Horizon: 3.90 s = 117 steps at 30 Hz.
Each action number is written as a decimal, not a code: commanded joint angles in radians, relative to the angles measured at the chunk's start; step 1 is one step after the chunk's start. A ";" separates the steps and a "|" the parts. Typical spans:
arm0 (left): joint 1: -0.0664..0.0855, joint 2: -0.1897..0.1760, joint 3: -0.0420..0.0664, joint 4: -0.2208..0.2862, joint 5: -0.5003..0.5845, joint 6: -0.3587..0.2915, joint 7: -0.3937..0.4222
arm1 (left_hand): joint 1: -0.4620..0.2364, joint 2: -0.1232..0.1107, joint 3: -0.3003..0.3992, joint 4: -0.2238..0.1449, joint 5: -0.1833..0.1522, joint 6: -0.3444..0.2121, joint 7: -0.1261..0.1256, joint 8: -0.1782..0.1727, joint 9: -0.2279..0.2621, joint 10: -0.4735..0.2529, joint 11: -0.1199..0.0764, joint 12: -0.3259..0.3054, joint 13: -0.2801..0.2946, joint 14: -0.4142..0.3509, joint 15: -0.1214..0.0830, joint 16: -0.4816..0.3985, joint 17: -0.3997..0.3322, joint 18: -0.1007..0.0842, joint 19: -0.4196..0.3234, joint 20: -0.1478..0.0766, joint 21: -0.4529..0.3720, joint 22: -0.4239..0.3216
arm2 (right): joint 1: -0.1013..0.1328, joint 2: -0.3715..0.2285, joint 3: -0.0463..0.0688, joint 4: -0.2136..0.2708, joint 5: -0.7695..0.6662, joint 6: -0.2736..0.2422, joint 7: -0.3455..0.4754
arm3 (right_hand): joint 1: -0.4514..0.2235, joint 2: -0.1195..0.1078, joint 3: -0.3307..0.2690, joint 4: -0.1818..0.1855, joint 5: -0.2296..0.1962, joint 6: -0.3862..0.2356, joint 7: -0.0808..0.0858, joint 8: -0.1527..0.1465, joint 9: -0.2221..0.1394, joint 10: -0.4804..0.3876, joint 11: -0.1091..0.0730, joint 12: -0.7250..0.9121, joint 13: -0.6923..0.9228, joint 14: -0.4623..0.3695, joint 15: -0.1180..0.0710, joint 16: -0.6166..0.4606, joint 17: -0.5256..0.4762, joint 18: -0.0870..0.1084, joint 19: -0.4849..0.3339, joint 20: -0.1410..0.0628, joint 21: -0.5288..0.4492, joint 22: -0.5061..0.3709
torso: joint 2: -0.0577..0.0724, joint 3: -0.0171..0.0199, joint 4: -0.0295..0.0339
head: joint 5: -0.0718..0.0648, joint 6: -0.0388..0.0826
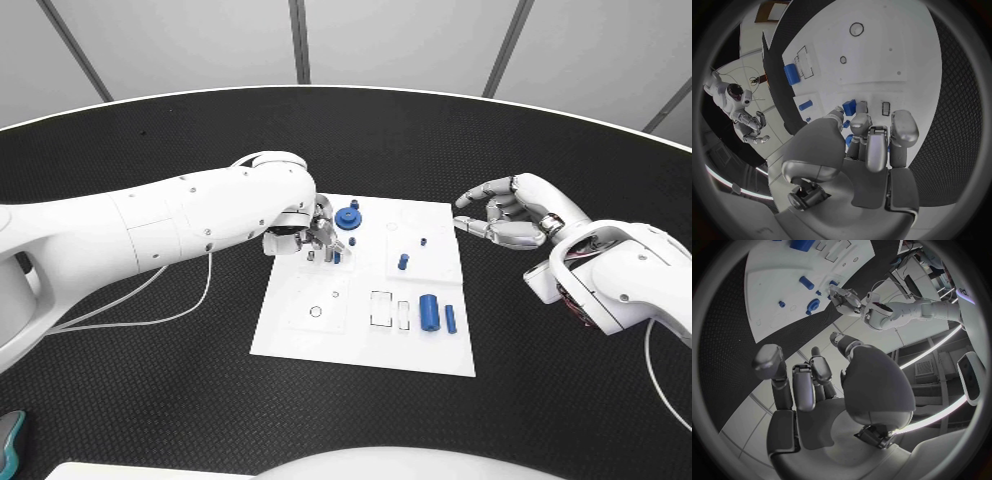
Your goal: Assemble the parts on the task board
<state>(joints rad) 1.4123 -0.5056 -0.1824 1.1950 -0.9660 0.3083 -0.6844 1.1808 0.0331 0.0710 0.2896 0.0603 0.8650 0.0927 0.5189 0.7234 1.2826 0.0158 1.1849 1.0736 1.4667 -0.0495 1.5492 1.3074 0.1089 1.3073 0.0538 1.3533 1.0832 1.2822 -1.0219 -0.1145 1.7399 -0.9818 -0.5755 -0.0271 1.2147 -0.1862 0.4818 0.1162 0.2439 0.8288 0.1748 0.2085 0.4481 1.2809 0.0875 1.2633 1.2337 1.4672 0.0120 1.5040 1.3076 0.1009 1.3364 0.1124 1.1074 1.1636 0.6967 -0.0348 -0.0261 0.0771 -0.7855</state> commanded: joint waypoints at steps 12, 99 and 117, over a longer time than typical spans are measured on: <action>0.000 0.002 0.000 -0.002 0.011 0.008 0.020 | 0.125 -0.014 0.211 -0.002 -0.001 0.014 -0.003 -0.043 0.012 -0.019 -0.001 -0.013 -0.015 0.091 0.005 0.001 0.226 -0.011 -0.012 0.003 0.005 -0.001 | 0.000 0.003 0.000 -0.007 0.000 0.009 -0.007 | -0.006 -0.003 -0.001 0.008 0.006 -0.007 -0.001 0.004 -0.002 -0.004 -0.001 -0.001 0.001 0.066 -0.003 -0.003 0.122 0.008 -0.005 -0.001 -0.004 0.001 | 0.000 -0.0002 0.0002 | 0.000 -0.003; -0.050 -0.085 -0.001 0.129 -0.097 -0.248 -0.030 | -0.015 -0.161 0.804 -0.222 -0.006 0.013 -0.015 0.046 0.171 0.035 -0.013 0.025 0.017 0.097 -0.006 0.010 0.242 -0.021 0.018 -0.007 0.033 0.056 | 0.000 0.000 0.000 -0.019 0.000 0.022 -0.017 | -0.010 -0.002 -0.003 0.014 0.006 -0.004 -0.002 0.009 -0.001 -0.004 -0.002 -0.003 -0.001 0.065 -0.004 -0.006 0.116 0.010 -0.007 -0.002 -0.013 -0.006 | 0.001 0.0004 0.0055 | 0.000 -0.023; -0.050 -0.084 -0.001 0.126 -0.104 -0.191 -0.037 | -0.067 -0.179 0.774 -0.197 -0.008 0.029 -0.028 0.064 0.167 0.039 -0.023 0.030 0.018 0.097 -0.014 0.010 0.242 -0.022 0.022 -0.013 0.034 0.061 | 0.000 -0.001 0.000 -0.020 0.000 0.026 -0.019 | -0.010 -0.002 -0.003 0.014 0.006 -0.004 -0.002 0.009 -0.001 -0.004 -0.002 -0.003 -0.001 0.065 -0.004 -0.006 0.116 0.010 -0.007 -0.002 -0.013 -0.006 | 0.001 0.0004 0.0055 | 0.000 -0.029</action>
<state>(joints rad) 1.3624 -0.5899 -0.1835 1.3215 -1.0695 0.1162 -0.6981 1.1201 -0.1443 0.8138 0.1264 0.0507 0.8909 0.0718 0.5811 0.8912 1.3191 -0.0056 1.2089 1.0908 1.4666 -0.0568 1.5530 1.3077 0.0995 1.3236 0.0446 1.3828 1.1432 1.2821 -1.0223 -0.1147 1.7202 -0.9818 -0.5494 -0.0459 1.2148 -0.1862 0.4793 0.1242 0.2438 0.8288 0.1748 0.2127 0.4481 1.2810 0.0875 1.2633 1.2338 1.4672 0.0120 1.5040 1.3077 0.1009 1.3364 0.1124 1.0977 1.1586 0.6974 -0.0347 -0.0198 0.0766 -0.8140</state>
